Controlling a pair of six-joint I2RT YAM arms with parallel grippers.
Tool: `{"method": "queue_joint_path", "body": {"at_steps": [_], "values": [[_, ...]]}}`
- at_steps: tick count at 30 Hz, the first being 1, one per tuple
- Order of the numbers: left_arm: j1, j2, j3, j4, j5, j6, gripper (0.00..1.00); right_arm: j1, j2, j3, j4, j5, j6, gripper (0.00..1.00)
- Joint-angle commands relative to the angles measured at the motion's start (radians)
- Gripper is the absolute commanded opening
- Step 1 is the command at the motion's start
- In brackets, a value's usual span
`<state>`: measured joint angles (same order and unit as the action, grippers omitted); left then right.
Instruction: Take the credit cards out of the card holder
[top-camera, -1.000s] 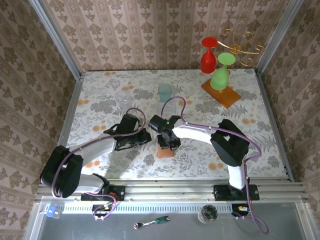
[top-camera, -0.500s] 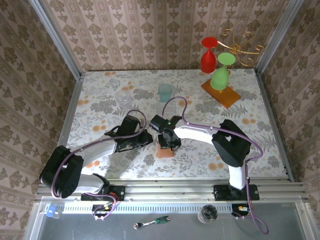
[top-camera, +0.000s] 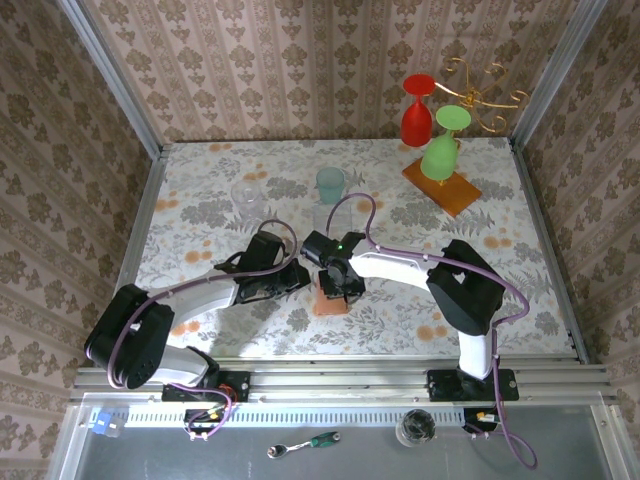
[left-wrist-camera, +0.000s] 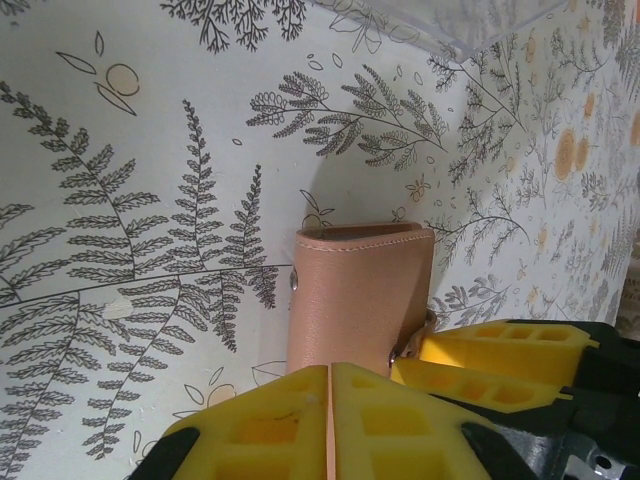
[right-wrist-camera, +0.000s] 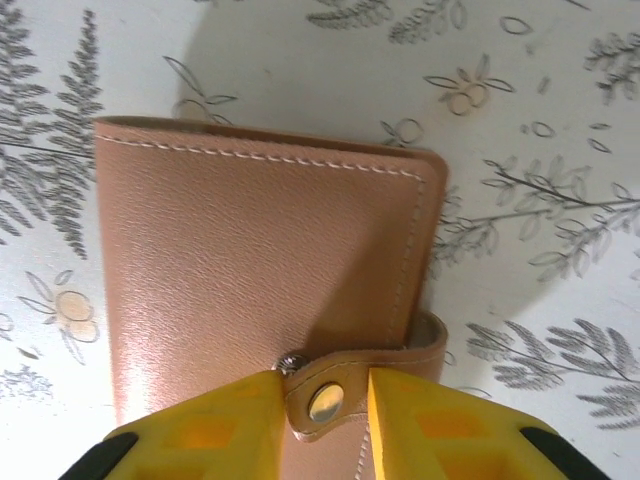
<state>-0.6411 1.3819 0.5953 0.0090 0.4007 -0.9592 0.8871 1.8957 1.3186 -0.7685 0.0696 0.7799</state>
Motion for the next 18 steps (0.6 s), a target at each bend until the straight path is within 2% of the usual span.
{"method": "queue_joint_path", "body": {"at_steps": [1,13,18], "values": [[-0.005,0.019,0.007,0.008,0.01,-0.012,0.11,-0.006,-0.045,0.04,-0.088,0.054,-0.014,0.31],[0.0,0.042,0.038,-0.015,0.016,0.013,0.11,-0.036,-0.102,-0.01,-0.112,0.077,-0.008,0.32],[0.001,0.044,0.038,-0.011,0.006,0.017,0.12,-0.067,-0.133,-0.084,-0.047,0.035,-0.006,0.32]]}}
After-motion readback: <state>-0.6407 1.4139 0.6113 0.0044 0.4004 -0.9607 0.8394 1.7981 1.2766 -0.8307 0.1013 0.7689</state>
